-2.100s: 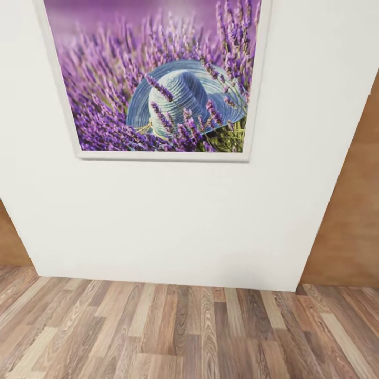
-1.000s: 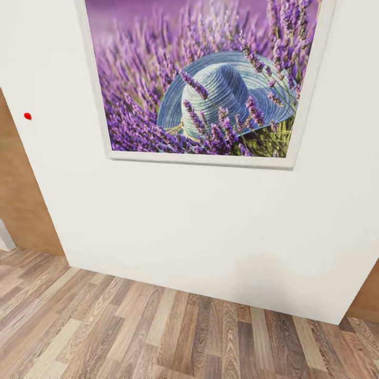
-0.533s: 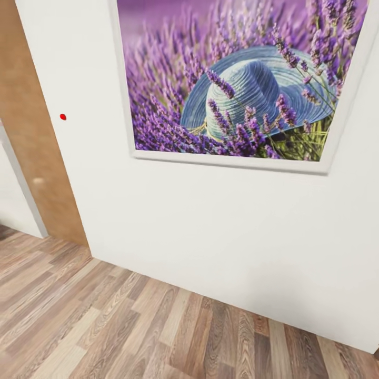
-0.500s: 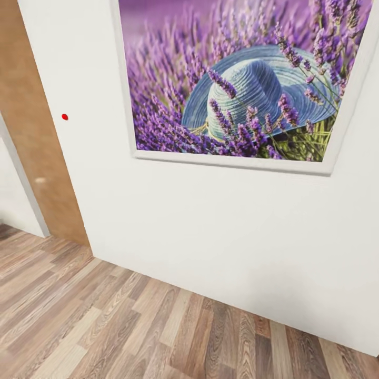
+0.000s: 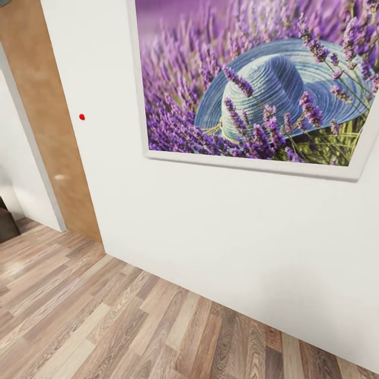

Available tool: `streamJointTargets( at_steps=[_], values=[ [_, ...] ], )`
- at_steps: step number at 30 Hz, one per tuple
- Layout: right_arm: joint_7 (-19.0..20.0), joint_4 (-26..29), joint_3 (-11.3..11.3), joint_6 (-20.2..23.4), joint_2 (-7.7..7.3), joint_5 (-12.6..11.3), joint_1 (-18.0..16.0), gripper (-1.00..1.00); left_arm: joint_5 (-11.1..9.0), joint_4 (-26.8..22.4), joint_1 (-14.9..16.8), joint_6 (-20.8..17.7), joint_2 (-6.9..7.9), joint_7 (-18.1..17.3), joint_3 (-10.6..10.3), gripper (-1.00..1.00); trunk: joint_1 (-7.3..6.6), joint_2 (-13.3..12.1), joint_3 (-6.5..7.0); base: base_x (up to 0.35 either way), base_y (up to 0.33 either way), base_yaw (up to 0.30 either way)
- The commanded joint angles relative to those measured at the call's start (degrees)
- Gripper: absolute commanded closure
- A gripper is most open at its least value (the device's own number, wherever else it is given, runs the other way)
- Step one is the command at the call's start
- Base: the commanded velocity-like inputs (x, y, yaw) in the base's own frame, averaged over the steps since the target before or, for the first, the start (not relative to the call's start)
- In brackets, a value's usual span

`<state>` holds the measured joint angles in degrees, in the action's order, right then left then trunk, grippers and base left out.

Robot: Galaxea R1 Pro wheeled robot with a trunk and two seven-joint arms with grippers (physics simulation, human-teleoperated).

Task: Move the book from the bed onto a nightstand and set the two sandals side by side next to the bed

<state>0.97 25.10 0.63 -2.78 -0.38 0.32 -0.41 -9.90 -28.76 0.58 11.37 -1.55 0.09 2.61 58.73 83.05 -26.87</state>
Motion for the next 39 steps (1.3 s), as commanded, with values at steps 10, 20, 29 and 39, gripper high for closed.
streamJointTargets(
  at_steps=[10, 20, 29, 39],
  values=[
    [0.09, -0.02, 0.07, -0.17, 0.03, -0.06, -0.03, -1.00, -0.21, 0.02, 0.03, 0.14, -0.04, 0.00, 0.12, -1.00, 0.00, 0.03, -0.06, 0.001, -0.001, 0.230],
    [0.09, -0.02, 0.07, -0.19, 0.03, -0.05, -0.03, -1.00, -0.21, 0.02, 0.01, 0.14, -0.03, 0.00, 0.12, -1.00, 0.00, 0.03, -0.06, 0.000, 0.000, 0.280],
    [0.09, -0.02, 0.07, -0.19, -0.01, -0.27, -0.03, -1.00, -0.21, 0.02, 0.01, 0.14, -0.03, 0.00, 0.12, -1.00, 0.00, 0.03, -0.07, 0.000, 0.000, 0.269],
    [0.12, -0.02, 0.07, -0.18, -0.11, -0.31, -0.03, -1.00, -0.21, 0.02, 0.02, 0.14, -0.03, 0.00, 0.12, -1.00, 0.00, 0.03, -0.08, 0.000, 0.000, 0.051]
  ],
)
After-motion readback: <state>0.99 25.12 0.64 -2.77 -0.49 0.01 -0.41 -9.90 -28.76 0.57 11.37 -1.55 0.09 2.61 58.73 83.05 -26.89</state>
